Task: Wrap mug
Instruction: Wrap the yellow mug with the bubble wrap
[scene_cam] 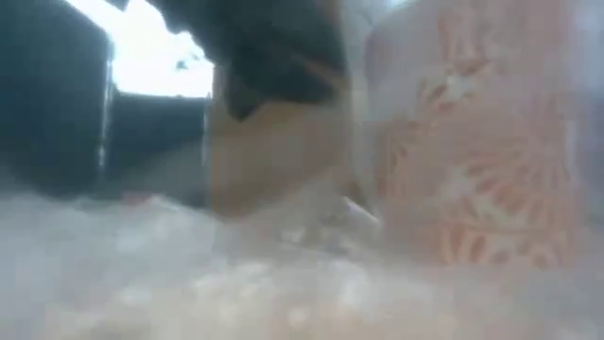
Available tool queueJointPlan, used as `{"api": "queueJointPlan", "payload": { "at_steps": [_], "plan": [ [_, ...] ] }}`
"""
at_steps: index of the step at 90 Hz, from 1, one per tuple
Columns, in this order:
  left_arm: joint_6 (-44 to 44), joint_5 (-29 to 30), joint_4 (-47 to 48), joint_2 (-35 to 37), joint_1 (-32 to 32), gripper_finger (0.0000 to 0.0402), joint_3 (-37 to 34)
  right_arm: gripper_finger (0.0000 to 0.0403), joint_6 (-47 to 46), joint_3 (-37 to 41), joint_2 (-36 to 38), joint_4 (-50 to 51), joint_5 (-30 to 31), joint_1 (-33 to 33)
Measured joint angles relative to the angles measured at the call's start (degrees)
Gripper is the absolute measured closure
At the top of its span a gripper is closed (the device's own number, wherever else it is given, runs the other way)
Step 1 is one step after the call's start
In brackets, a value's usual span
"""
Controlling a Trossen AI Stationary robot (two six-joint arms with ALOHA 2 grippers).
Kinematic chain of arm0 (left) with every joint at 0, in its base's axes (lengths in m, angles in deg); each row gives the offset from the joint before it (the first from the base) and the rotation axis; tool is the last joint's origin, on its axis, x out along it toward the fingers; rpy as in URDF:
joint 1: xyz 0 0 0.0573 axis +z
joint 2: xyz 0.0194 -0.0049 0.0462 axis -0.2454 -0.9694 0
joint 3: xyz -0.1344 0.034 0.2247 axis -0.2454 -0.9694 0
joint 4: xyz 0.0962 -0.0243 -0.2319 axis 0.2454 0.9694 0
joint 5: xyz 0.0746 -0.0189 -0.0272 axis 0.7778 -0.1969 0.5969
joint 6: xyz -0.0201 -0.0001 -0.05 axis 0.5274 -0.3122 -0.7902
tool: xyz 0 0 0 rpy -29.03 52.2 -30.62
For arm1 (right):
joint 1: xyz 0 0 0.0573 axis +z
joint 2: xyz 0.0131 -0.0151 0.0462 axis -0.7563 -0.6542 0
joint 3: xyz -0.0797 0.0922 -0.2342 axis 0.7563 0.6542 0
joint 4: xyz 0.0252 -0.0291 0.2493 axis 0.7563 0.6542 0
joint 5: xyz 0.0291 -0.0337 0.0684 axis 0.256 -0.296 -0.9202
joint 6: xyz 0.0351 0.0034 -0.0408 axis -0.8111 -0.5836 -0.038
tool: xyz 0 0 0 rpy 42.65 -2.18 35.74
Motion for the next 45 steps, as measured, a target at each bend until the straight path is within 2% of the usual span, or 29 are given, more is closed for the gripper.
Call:
{"api": "queueJointPlan", "payload": {
  "at_steps": [28, 45],
  "plan": [
    [4.30, -0.75, -5.85, -1.47, -2.70, 0.0238, 0.07, 0.0245, 0.45, -0.02, -0.02, 0.10, 0.16, 0.00],
    [6.59, -0.75, -15.02, -5.73, -2.92, 0.0238, 0.07, 0.0245, 0.94, -0.02, -0.02, 0.10, 0.31, 0.00]
  ]
}}
